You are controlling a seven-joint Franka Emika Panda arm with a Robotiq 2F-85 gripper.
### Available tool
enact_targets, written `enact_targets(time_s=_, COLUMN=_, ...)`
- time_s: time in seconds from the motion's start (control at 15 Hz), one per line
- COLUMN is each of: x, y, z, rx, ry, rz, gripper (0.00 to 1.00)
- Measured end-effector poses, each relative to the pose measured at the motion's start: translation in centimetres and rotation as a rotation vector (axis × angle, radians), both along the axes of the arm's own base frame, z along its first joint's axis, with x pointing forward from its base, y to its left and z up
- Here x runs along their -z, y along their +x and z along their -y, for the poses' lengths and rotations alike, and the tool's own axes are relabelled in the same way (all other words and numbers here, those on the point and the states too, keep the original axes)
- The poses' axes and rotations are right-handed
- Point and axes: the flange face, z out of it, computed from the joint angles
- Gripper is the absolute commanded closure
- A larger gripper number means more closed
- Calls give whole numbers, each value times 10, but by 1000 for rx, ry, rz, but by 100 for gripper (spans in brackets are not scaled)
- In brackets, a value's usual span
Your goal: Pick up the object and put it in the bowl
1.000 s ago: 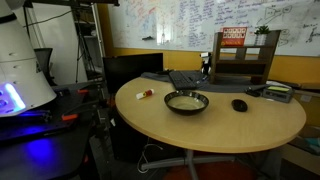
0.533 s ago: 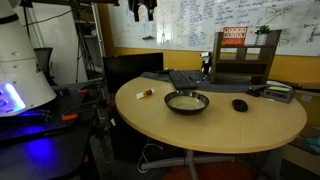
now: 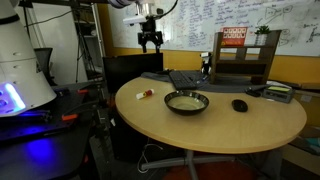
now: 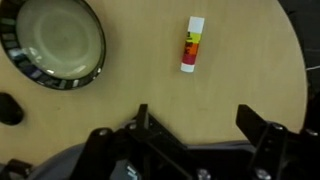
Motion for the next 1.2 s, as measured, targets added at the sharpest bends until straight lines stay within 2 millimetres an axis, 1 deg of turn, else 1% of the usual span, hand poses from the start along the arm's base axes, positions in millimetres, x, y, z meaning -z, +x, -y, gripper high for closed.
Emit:
enact_targets(time_s=0.13, x=24, y=14, z=-7, rx=-2, ry=2, rz=-36, gripper=0)
enact_targets(time_s=0.2, x=28, y=22, z=-8, rx=-25, ry=6, rz=-43, gripper=0)
enact_targets(time_s=0.33, x=23, y=31, z=-7, rx=-54, ry=14, rz=-44, gripper=0)
enact_targets(time_s=0.67, x=21, y=31, z=-8, rx=-68, ry=13, rz=-49, gripper=0)
enact_targets(time_s=0.8, x=28, y=28, z=-11, rx=-73, ry=13, rz=-62, gripper=0)
enact_targets(time_s=0.87, x=36, y=25, z=-15, rx=-79, ry=13, rz=-79, gripper=0)
enact_targets(time_s=1.0, x=61, y=17, z=-21, rx=-82, ry=19, rz=-130, gripper=0)
enact_targets(time_s=1.2, x=100, y=6, z=-19, rx=-32, ry=45, rz=-216, gripper=0)
